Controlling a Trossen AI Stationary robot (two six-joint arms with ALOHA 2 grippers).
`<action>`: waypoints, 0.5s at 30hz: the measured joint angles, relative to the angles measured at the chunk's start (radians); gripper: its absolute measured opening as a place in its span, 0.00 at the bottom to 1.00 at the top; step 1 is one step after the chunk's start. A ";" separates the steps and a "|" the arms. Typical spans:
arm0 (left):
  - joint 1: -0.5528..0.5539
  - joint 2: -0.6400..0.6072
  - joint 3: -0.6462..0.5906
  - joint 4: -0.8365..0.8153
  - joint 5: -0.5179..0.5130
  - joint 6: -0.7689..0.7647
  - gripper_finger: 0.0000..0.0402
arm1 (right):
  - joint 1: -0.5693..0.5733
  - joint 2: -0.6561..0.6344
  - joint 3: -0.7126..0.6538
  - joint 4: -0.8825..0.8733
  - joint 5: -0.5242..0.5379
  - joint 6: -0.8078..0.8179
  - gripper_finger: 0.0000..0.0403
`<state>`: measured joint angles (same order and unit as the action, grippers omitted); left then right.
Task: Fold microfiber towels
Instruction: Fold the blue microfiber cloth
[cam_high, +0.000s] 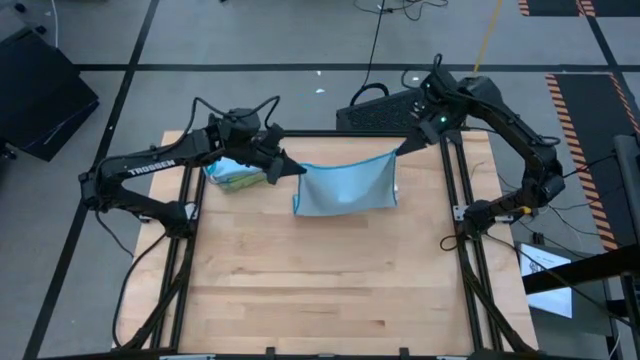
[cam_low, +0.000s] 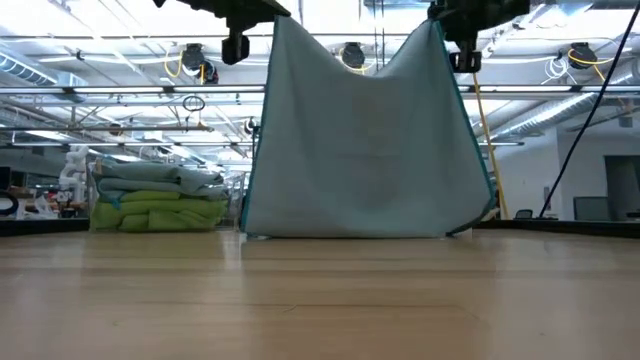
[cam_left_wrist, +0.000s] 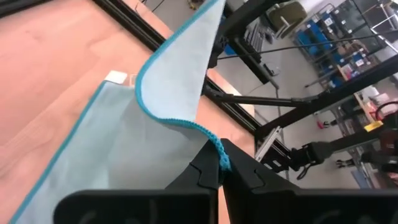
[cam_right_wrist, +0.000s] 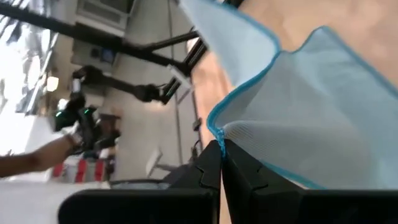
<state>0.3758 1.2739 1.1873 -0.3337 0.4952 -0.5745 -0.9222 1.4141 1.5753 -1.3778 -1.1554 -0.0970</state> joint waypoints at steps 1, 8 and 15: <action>-0.001 0.000 0.000 -0.001 -0.002 0.001 0.02 | 0.004 0.000 0.000 0.027 0.012 0.024 0.00; -0.001 0.000 0.000 0.006 -0.006 0.000 0.02 | 0.000 0.000 0.000 0.316 0.085 0.293 0.00; -0.011 0.000 0.000 0.005 -0.005 0.003 0.02 | 0.095 -0.019 0.000 0.408 0.078 0.423 0.00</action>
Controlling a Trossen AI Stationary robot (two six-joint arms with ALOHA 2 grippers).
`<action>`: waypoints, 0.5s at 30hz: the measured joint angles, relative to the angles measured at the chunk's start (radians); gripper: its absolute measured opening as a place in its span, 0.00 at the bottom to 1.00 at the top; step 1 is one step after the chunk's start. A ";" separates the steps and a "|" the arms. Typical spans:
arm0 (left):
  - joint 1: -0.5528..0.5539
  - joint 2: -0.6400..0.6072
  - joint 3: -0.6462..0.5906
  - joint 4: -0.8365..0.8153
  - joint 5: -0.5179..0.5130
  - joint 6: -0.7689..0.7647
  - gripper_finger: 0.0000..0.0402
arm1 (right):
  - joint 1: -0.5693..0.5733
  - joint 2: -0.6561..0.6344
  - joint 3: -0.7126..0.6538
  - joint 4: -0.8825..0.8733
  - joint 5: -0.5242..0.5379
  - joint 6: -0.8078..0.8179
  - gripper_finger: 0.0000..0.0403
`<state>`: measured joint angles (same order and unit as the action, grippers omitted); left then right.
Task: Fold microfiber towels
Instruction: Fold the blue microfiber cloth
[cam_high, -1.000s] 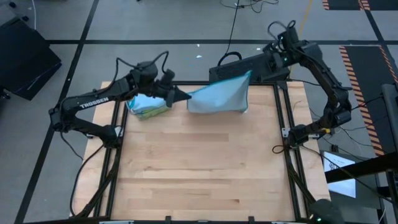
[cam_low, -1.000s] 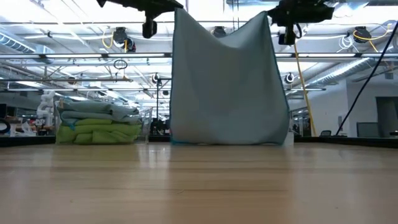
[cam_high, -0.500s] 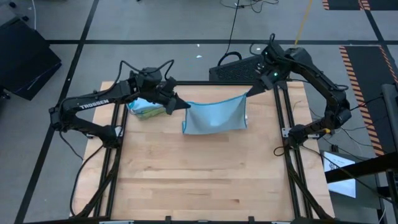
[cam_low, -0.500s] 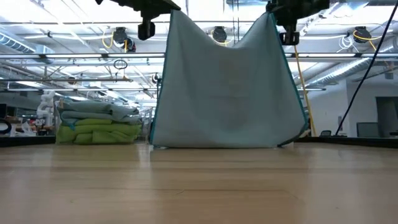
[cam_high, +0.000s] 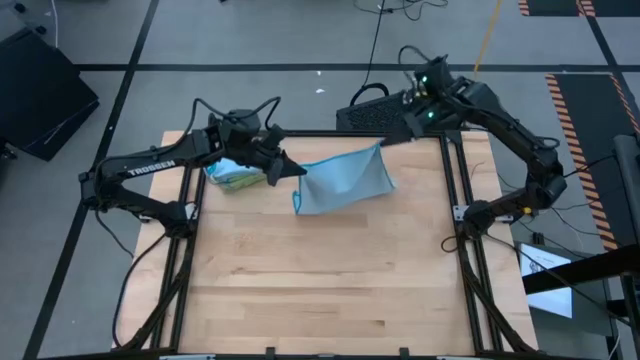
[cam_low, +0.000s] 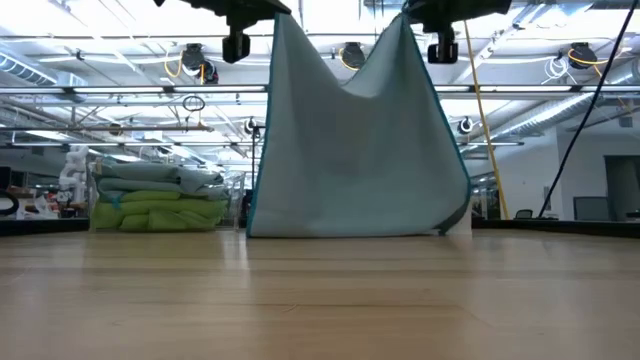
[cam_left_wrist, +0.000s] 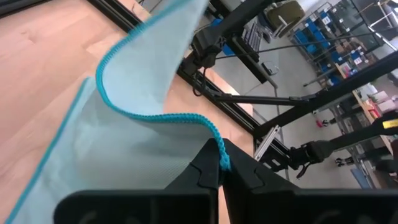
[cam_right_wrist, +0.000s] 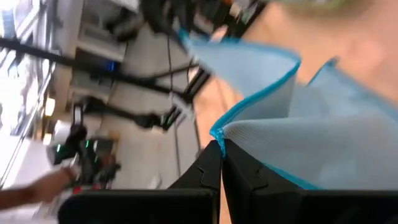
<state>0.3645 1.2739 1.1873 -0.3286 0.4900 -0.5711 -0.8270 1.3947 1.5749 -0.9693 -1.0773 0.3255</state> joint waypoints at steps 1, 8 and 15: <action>-0.003 0.000 0.000 -0.002 0.000 0.003 0.02 | 0.024 -0.004 0.000 -0.025 0.000 -0.006 0.00; -0.031 0.000 0.000 -0.053 0.030 0.016 0.01 | 0.172 -0.014 0.000 -0.234 0.007 -0.084 0.00; -0.128 0.000 0.000 -0.134 0.048 -0.004 0.02 | 0.300 -0.018 -0.057 -0.448 0.086 -0.190 0.00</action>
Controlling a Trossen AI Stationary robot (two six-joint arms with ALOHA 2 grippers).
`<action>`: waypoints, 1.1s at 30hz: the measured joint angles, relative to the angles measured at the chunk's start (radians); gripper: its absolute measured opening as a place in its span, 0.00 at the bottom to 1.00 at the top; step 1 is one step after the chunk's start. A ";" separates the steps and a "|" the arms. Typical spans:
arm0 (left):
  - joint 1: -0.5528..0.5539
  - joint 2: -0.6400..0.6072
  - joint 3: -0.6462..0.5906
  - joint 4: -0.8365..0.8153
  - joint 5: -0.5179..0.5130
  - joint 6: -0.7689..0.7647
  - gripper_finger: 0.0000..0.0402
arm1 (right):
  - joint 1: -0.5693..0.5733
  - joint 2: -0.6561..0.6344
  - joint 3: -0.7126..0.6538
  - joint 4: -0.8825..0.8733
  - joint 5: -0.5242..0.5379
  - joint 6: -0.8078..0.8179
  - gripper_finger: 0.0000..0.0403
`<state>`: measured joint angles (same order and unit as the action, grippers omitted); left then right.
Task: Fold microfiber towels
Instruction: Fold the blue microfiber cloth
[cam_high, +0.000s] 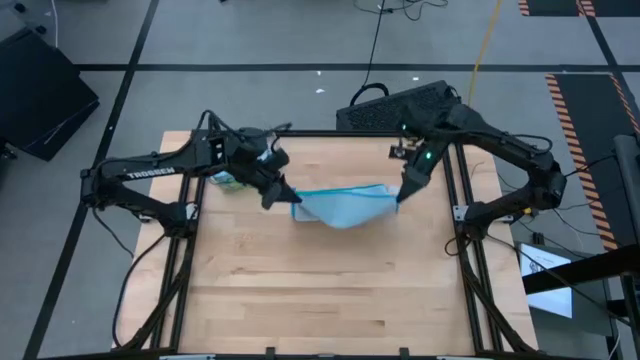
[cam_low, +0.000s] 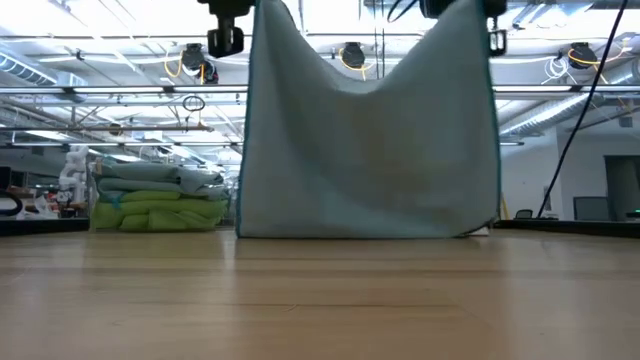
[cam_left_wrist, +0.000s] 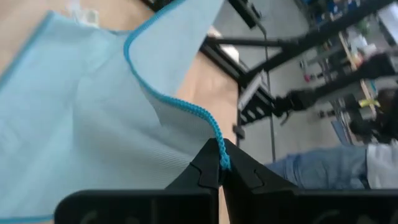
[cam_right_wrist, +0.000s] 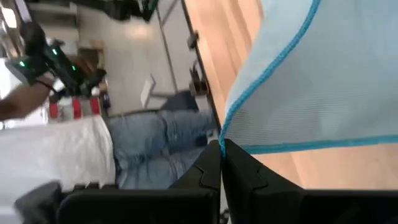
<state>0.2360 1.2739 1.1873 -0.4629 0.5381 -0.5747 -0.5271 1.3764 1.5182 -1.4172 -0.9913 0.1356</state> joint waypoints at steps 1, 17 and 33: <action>-0.016 0.001 0.000 -0.010 0.000 0.000 0.02 | 0.014 -0.003 -0.024 0.001 0.000 -0.001 0.00; -0.252 0.023 -0.273 0.185 -0.085 -0.299 0.01 | 0.185 -0.132 -0.624 0.217 0.018 0.147 0.00; -0.195 0.022 -0.358 0.195 -0.599 -0.251 0.03 | 0.157 -0.195 -0.865 0.912 0.415 0.507 0.00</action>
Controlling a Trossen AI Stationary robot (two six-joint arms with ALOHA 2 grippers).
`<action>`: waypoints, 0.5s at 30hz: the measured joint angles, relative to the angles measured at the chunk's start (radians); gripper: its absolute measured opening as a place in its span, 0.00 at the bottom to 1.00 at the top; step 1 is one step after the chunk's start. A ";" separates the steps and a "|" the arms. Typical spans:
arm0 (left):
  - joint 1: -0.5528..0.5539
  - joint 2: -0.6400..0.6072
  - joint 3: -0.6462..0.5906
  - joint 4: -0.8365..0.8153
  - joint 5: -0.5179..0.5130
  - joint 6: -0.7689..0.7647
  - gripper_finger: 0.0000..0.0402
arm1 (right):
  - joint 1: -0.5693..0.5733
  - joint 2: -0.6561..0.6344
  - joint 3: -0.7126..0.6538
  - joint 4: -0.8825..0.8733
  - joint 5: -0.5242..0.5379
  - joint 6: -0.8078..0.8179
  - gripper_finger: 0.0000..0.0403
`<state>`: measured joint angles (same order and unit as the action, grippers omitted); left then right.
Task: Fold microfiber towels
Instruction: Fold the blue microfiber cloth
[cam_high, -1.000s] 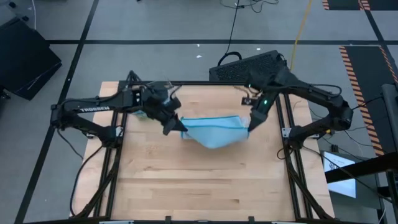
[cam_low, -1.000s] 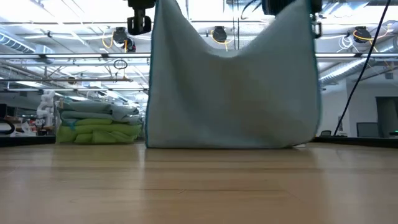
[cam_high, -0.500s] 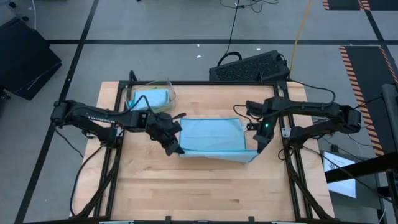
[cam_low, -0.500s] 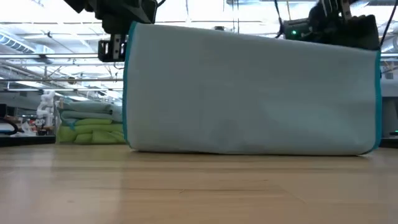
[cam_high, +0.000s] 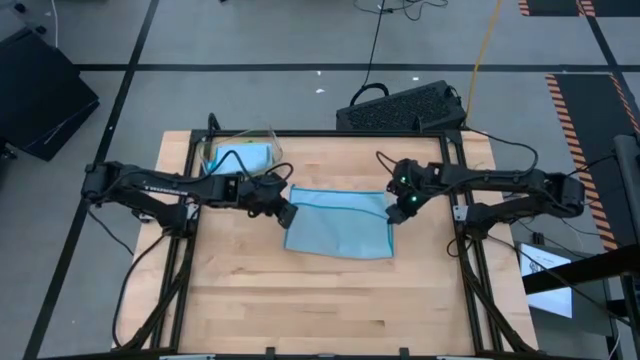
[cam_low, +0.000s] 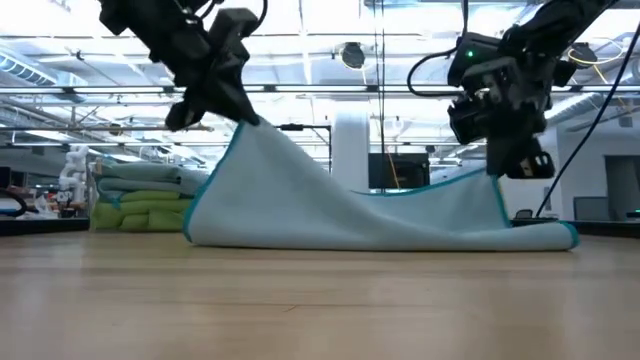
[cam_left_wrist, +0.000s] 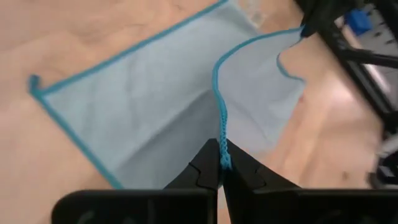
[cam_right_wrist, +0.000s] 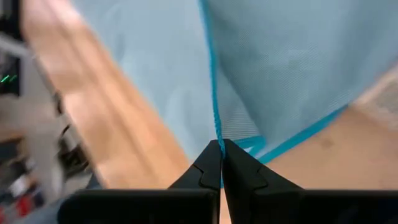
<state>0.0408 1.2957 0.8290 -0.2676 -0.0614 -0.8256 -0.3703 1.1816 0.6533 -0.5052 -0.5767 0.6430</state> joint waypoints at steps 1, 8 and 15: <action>0.009 0.000 -0.007 0.000 -0.008 0.013 0.03 | -0.009 0.000 0.000 0.002 0.030 -0.008 0.00; 0.062 0.000 -0.062 0.012 -0.041 0.095 0.02 | -0.067 0.000 0.000 0.010 0.139 -0.063 0.00; 0.108 0.000 -0.071 0.061 -0.054 0.177 0.02 | -0.109 0.000 0.000 0.009 0.194 -0.090 0.00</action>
<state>0.1486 1.2957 0.7582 -0.2070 -0.1154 -0.6484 -0.4790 1.1816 0.6533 -0.4965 -0.3829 0.5527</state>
